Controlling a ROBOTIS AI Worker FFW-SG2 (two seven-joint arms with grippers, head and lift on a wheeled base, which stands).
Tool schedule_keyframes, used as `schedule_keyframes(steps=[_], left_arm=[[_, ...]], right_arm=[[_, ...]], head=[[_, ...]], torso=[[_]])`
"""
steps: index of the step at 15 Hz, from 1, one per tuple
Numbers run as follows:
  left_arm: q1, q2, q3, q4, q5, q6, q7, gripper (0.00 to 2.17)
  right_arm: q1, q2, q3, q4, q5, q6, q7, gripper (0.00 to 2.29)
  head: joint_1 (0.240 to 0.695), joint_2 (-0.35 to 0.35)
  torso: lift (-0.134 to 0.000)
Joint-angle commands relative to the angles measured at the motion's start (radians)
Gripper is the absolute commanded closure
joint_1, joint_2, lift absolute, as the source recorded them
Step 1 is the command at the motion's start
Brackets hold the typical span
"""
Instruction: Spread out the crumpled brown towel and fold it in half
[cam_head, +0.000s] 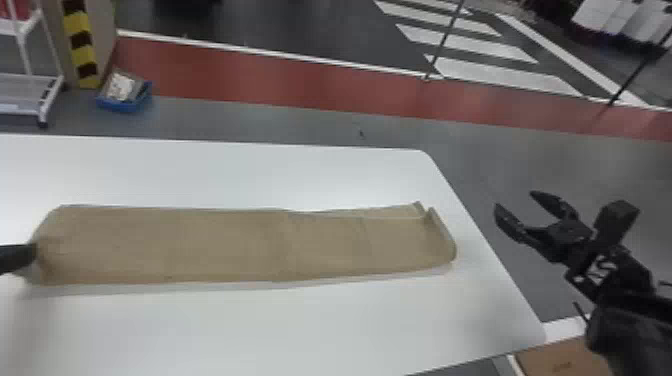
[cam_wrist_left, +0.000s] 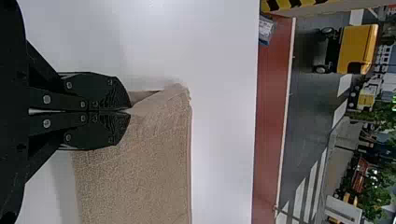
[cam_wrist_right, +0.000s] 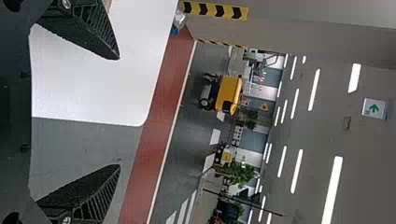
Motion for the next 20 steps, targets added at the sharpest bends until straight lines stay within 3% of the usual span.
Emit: schedule_keyframes(steps=[1,2,3,4,5,6,9,11,12,16,19,20], left_arm=[[0.012,0.007,0.01,-0.019,0.0,0.016,-0.002,1.79],[0.012,0.009,0.012,-0.019,-0.003,0.025,-0.008,1.78],[0.015,0.007,0.016,-0.022,-0.004,0.016,-0.005,1.51],[0.025,0.005,0.028,-0.03,-0.004,-0.006,-0.006,1.04],[0.033,0.005,0.028,-0.039,-0.004,-0.043,-0.006,0.34],[0.036,0.005,0.032,-0.048,-0.006,-0.052,-0.002,0.25],[0.055,0.007,0.058,-0.059,-0.012,-0.052,-0.003,0.22],[0.062,0.007,0.076,-0.061,-0.014,-0.058,-0.005,0.22],[0.064,0.007,0.084,-0.061,-0.012,-0.067,-0.005,0.22],[0.111,0.007,0.108,-0.105,0.016,-0.11,-0.033,0.22],[0.114,-0.002,0.053,-0.1,0.019,-0.193,-0.054,0.23],[0.114,-0.007,0.022,-0.1,0.019,-0.245,-0.06,0.23]], right_arm=[[-0.014,0.007,0.017,-0.001,0.008,0.027,0.0,0.09],[-0.03,0.009,0.04,-0.001,0.005,0.061,0.0,0.09],[-0.047,0.009,0.064,0.001,0.002,0.141,0.008,0.13],[-0.068,0.015,0.09,0.001,-0.001,0.221,0.052,0.22],[-0.088,0.028,0.101,0.001,-0.001,0.236,0.101,0.22],[-0.111,0.05,0.118,-0.001,0.0,0.294,0.135,0.22],[-0.211,0.056,0.215,0.001,0.016,0.454,0.157,0.22],[-0.268,0.082,0.25,0.016,0.056,0.543,0.14,0.22],[-0.297,0.104,0.25,0.019,0.094,0.607,0.137,0.29],[-0.297,0.116,0.233,0.002,0.145,0.727,0.123,0.38],[-0.243,0.116,0.198,-0.071,0.154,0.736,0.089,0.36],[-0.215,0.119,0.172,-0.11,0.152,0.73,0.077,0.23]], head=[[0.695,-0.343],[0.695,-0.334],[0.695,-0.329],[0.695,-0.324],[0.695,-0.314],[0.695,-0.301],[0.695,-0.232],[0.695,-0.201],[0.695,-0.183],[0.695,-0.131],[0.695,-0.156],[0.695,-0.168]], torso=[[-0.12],[-0.12],[-0.12],[-0.12],[-0.12],[-0.12],[-0.12],[-0.12],[-0.12],[-0.12],[-0.12],[-0.12]])
